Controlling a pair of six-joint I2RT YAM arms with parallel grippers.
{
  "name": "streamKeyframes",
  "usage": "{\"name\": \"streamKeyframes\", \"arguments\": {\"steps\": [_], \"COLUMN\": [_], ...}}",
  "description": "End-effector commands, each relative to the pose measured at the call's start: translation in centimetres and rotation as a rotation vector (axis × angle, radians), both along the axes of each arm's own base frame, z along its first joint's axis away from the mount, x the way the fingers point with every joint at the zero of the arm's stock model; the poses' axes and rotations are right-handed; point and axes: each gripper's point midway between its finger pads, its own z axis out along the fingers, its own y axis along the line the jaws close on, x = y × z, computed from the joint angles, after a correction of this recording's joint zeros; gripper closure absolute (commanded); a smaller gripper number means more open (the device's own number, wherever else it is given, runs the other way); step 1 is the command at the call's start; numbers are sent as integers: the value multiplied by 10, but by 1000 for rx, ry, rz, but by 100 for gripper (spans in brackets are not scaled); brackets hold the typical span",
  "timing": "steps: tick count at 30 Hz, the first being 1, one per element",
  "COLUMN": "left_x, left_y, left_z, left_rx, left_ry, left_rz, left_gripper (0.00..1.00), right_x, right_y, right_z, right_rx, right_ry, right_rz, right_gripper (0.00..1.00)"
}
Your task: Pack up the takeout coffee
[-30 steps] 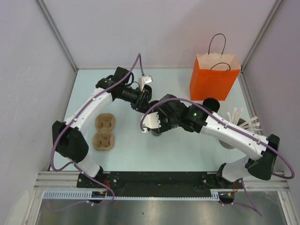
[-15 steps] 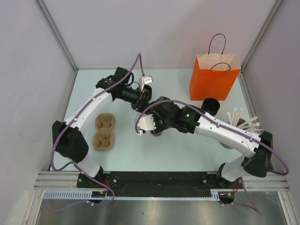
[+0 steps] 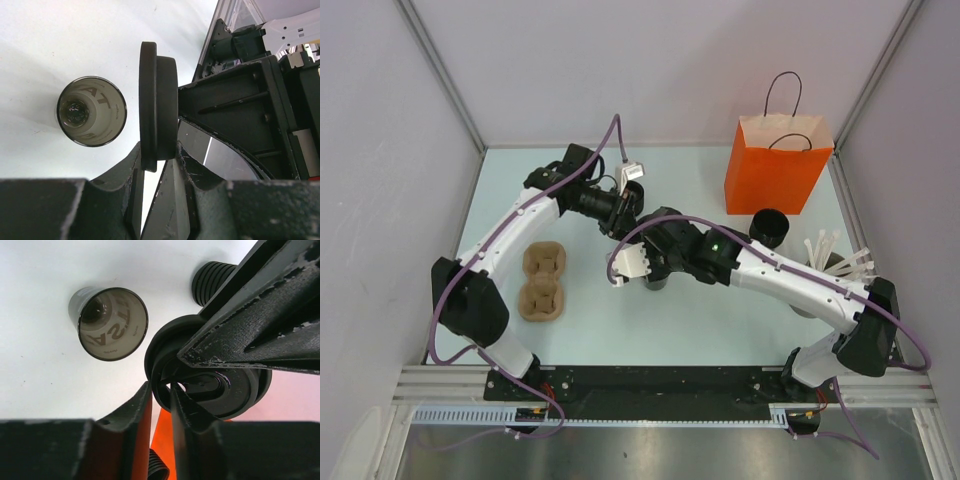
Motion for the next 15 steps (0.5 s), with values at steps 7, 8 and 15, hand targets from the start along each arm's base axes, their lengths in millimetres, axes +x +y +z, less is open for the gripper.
{"name": "streamKeyframes", "arguments": {"steps": [7, 8, 15], "left_x": [-16, -16, -11], "left_y": [1, 1, 6], "left_z": [30, 31, 33], "left_rx": [-114, -117, -137], "left_ry": [-14, -19, -18], "left_rz": [-60, -60, -45], "left_gripper": [87, 87, 69], "right_x": [10, 9, -3], "right_y": [-2, -3, -8], "right_z": [-5, -4, 3], "right_rx": [-19, -20, -20], "right_ry": [-31, -30, -23], "right_rz": [-17, -18, -8], "right_gripper": [98, 99, 100]}}
